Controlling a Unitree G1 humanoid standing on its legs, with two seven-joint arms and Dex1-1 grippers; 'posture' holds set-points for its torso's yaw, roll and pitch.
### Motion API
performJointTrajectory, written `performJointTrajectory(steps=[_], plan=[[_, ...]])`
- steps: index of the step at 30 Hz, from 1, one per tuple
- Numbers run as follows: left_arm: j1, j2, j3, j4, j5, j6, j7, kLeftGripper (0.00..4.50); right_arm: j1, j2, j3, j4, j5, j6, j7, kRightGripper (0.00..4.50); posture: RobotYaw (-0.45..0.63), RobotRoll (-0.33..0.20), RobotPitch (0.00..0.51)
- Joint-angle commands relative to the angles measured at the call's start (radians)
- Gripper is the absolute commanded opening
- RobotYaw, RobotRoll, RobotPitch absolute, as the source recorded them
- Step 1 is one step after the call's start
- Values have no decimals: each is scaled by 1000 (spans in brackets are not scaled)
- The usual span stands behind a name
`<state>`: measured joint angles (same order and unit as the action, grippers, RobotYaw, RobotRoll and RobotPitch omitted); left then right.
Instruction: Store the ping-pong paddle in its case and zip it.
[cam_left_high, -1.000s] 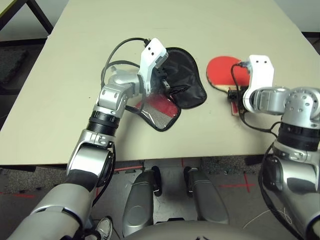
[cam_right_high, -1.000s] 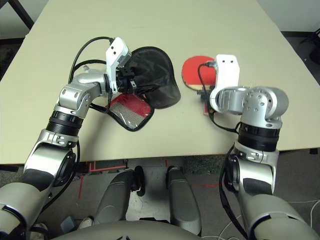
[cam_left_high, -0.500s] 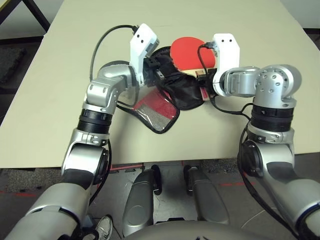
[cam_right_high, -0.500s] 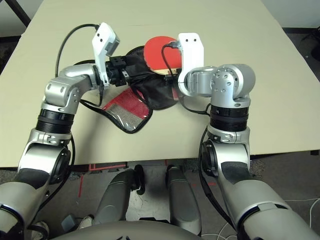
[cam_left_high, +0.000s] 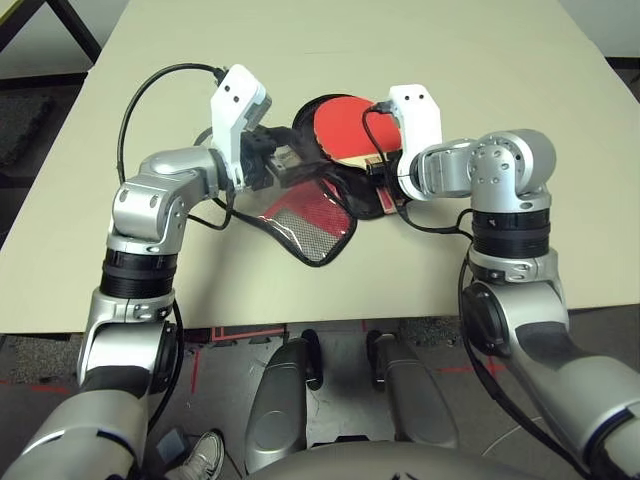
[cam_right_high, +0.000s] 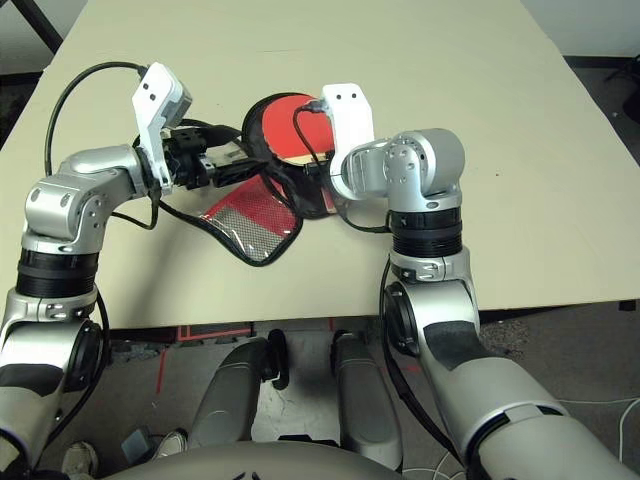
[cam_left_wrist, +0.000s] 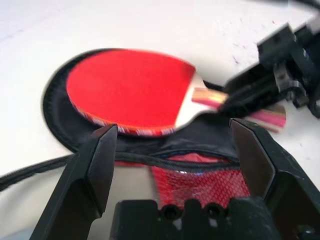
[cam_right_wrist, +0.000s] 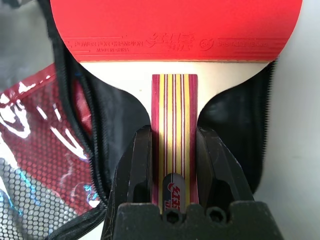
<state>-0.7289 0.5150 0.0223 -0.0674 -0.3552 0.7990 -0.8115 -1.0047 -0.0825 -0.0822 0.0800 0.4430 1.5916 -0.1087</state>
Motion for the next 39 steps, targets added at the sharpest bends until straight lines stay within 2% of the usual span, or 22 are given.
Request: performJointTrajectory(steps=[1,3,4,14,16,18,22,24,30,35,39], plan=[[25,10,5,-33,-22,24,17,4500,-30,6,31,25,-29,-44,42,1076,77,0,239],[28,10,7,-38,-27,28,28,4500,-34,7,40,48,-46,-64,61,1076,77,0,239],[30,12,9,-40,-30,29,31,4500,-34,8,46,62,-55,-79,70,1076,114,0,240],[30,17,7,-38,-51,23,52,4500,-38,27,50,151,-125,-197,113,1076,104,0,241],[26,15,3,-30,-51,18,53,4500,-35,27,49,148,-131,-205,119,1821,97,0,240],[22,14,1,-25,-52,15,52,4500,-32,26,48,143,-136,-206,126,2339,93,0,240],[12,12,-3,-13,-50,7,48,4500,-17,16,46,115,-139,-230,147,3835,85,0,236],[-2,21,3,2,-47,-3,44,4500,5,-35,50,45,-120,-242,198,4472,85,0,233],[-44,95,43,96,-26,-59,30,4500,95,-213,5,-110,-52,-413,412,4472,89,0,225],[-51,220,80,209,-3,-122,-6,4500,227,-413,4,-116,-40,-729,699,4472,90,0,225],[4,322,113,269,8,-153,-49,4500,294,-498,2,-82,-50,-876,823,4472,95,0,228]])
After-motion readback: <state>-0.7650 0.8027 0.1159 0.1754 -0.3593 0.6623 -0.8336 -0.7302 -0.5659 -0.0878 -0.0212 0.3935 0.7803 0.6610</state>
